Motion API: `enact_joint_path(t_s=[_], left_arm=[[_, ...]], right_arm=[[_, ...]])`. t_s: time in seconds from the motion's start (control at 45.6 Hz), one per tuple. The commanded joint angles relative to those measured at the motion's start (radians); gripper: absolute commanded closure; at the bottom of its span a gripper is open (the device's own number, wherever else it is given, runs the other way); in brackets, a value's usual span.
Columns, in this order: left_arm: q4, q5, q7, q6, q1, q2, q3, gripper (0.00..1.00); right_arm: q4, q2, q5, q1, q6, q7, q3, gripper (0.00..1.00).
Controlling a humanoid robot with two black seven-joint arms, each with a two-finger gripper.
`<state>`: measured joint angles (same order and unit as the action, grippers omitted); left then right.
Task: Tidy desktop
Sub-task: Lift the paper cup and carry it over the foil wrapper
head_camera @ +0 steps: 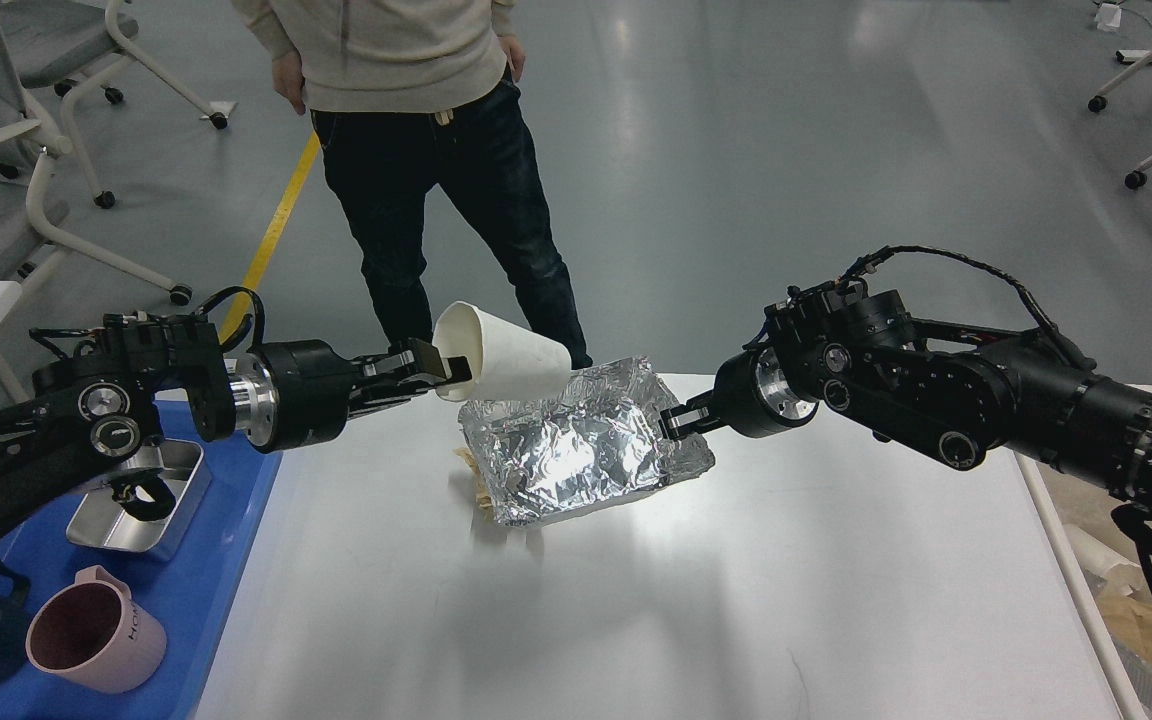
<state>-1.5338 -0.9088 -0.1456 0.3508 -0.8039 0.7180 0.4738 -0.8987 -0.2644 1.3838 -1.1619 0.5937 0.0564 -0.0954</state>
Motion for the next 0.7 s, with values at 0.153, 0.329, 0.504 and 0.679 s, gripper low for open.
enact_joint_path(t_s=[0.153,0.329,0.504,0.679], left_arm=[[0.021,-0.005,-0.002,0.007,0.003,-0.034,-0.041,1.00],[0.060,-0.010,-0.003,0.005,0.009,-0.080,-0.043,1.00],[0.110,-0.013,-0.012,0.000,0.002,-0.137,-0.043,1.00],[0.156,-0.018,-0.017,-0.003,-0.012,-0.207,-0.050,1.00]], right_arm=[[0.000,-0.001,0.000,-0.002,0.000,0.000,0.000,1.00],[-0.002,-0.002,0.000,-0.002,0.000,0.000,0.000,1.00],[-0.003,-0.004,0.000,-0.004,0.000,0.000,0.000,1.00],[-0.005,-0.006,0.000,-0.005,-0.002,0.000,-0.001,1.00]])
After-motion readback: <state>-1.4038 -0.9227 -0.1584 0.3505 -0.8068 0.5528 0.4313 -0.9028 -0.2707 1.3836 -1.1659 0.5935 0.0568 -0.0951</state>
